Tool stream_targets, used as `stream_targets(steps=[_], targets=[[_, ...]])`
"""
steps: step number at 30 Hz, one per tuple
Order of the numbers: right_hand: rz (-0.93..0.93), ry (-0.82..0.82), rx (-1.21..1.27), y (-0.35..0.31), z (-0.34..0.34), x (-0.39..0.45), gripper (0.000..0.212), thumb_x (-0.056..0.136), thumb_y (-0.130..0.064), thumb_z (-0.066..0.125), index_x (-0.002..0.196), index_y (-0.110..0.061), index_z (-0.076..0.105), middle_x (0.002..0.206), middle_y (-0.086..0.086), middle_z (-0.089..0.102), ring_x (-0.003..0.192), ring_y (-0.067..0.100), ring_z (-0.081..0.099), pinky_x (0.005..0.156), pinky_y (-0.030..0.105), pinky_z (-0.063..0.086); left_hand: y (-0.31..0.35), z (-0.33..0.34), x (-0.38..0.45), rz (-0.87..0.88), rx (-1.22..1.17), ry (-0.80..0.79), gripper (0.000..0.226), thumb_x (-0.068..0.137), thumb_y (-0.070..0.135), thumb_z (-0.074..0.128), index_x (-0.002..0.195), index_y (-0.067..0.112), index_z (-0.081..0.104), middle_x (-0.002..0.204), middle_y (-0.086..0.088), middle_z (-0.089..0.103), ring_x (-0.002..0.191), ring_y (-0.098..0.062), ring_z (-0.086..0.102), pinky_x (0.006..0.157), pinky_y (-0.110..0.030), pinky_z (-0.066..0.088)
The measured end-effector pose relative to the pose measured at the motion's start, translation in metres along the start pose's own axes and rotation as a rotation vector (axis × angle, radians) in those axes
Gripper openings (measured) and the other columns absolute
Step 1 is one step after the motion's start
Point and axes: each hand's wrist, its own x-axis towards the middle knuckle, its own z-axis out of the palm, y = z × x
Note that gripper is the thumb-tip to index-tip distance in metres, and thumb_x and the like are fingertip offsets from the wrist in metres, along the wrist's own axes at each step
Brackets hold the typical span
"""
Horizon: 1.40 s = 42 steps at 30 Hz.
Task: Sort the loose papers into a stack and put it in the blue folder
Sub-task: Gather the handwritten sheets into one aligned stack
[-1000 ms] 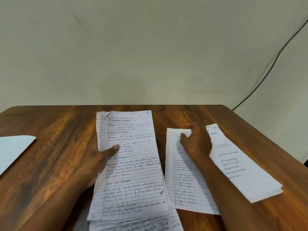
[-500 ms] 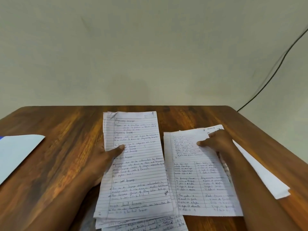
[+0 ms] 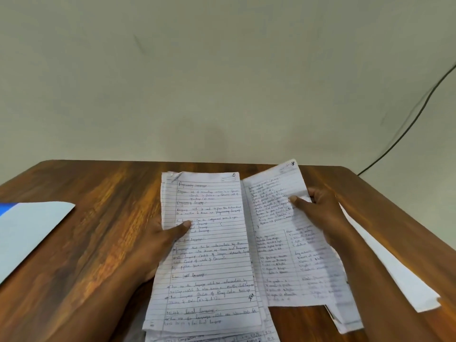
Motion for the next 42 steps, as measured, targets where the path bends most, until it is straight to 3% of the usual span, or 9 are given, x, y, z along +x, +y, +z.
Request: stream_targets(steps=[6, 15, 18, 23, 28, 34, 36, 39, 42], targets=[[-0.117, 0.024, 0.038, 0.000, 0.001, 0.000, 0.016, 0.096, -0.013, 0.074, 0.106, -0.026, 0.077, 0.092, -0.016, 0.079, 0.086, 0.002, 0.076, 0.070, 0.019, 0.057, -0.004, -0.002, 0.003, 0.001, -0.014, -0.006, 0.034, 0.092, 0.015, 0.073, 0.125, 0.014, 0.068, 0.114, -0.013, 0.079, 0.104, -0.036, 0.077, 0.100, -0.062, 0.055], [-0.145, 0.022, 0.048, 0.002, 0.002, 0.002, 0.020, 0.095, -0.014, 0.075, 0.114, -0.020, 0.078, 0.107, -0.007, 0.080, 0.097, 0.010, 0.076, 0.081, 0.027, 0.061, -0.003, -0.001, 0.003, 0.001, -0.054, -0.023, 0.036, 0.092, 0.012, 0.071, 0.128, 0.011, 0.066, 0.115, -0.015, 0.079, 0.104, -0.038, 0.076, 0.099, -0.062, 0.055], [-0.157, 0.019, 0.081, 0.000, 0.001, 0.001, 0.018, 0.095, -0.014, 0.075, 0.111, -0.022, 0.078, 0.106, -0.007, 0.080, 0.095, 0.009, 0.077, 0.077, 0.024, 0.061, -0.002, -0.001, 0.003, -0.005, -0.070, -0.033, 0.034, 0.095, 0.009, 0.068, 0.130, 0.009, 0.065, 0.115, -0.015, 0.079, 0.104, -0.036, 0.077, 0.091, -0.055, 0.061], [-0.214, 0.311, 0.184, -0.008, -0.005, 0.004, 0.012, 0.097, -0.014, 0.073, 0.101, -0.025, 0.073, 0.094, -0.010, 0.076, 0.074, -0.005, 0.073, 0.063, 0.017, 0.059, 0.000, 0.000, 0.001, -0.002, -0.096, -0.056, 0.035, 0.097, 0.006, 0.066, 0.132, 0.006, 0.063, 0.116, -0.015, 0.078, 0.105, -0.035, 0.077, 0.087, -0.049, 0.064], [-0.177, 0.470, 0.384, -0.005, -0.014, 0.010, 0.019, 0.097, -0.011, 0.073, 0.102, -0.030, 0.074, 0.106, -0.012, 0.076, 0.099, 0.006, 0.075, 0.090, 0.034, 0.061, 0.003, 0.000, -0.001, -0.014, -0.133, -0.060, 0.035, 0.096, 0.004, 0.067, 0.130, 0.007, 0.064, 0.119, -0.017, 0.077, 0.107, -0.034, 0.076, 0.086, -0.046, 0.065], [-0.068, 0.286, 0.562, 0.002, 0.003, 0.012, 0.026, 0.096, -0.007, 0.069, 0.122, -0.009, 0.072, 0.122, 0.008, 0.076, 0.112, 0.023, 0.074, 0.100, 0.047, 0.059, 0.002, -0.005, -0.002, -0.031, -0.174, -0.109, 0.050, 0.089, 0.008, 0.074, 0.137, 0.005, 0.060, 0.129, -0.019, 0.072, 0.119, -0.039, 0.070, 0.107, -0.061, 0.050], [-0.035, 0.173, 0.586, 0.001, 0.018, 0.006, 0.033, 0.091, -0.012, 0.071, 0.123, -0.006, 0.070, 0.119, 0.010, 0.077, 0.111, 0.027, 0.075, 0.093, 0.043, 0.062, 0.002, -0.007, -0.002, -0.035, -0.183, -0.127, 0.050, 0.090, 0.007, 0.075, 0.138, 0.005, 0.060, 0.130, -0.019, 0.072, 0.121, -0.039, 0.069, 0.108, -0.061, 0.049], [0.004, 0.037, 0.476, -0.002, 0.040, -0.004, 0.017, 0.097, -0.007, 0.068, 0.114, -0.008, 0.071, 0.105, 0.006, 0.081, 0.096, 0.024, 0.079, 0.074, 0.034, 0.064, 0.002, -0.006, -0.002, -0.029, -0.181, -0.123, 0.048, 0.090, 0.004, 0.070, 0.137, 0.004, 0.060, 0.130, -0.019, 0.072, 0.120, -0.038, 0.070, 0.108, -0.060, 0.050], [0.019, -0.057, 0.419, -0.002, 0.059, -0.013, 0.017, 0.099, -0.009, 0.066, 0.115, -0.006, 0.071, 0.109, 0.012, 0.080, 0.097, 0.026, 0.079, 0.076, 0.035, 0.065, 0.001, -0.005, -0.001, -0.025, -0.180, -0.116, 0.049, 0.090, 0.003, 0.070, 0.137, 0.003, 0.060, 0.130, -0.020, 0.072, 0.121, -0.039, 0.069, 0.109, -0.061, 0.049]])
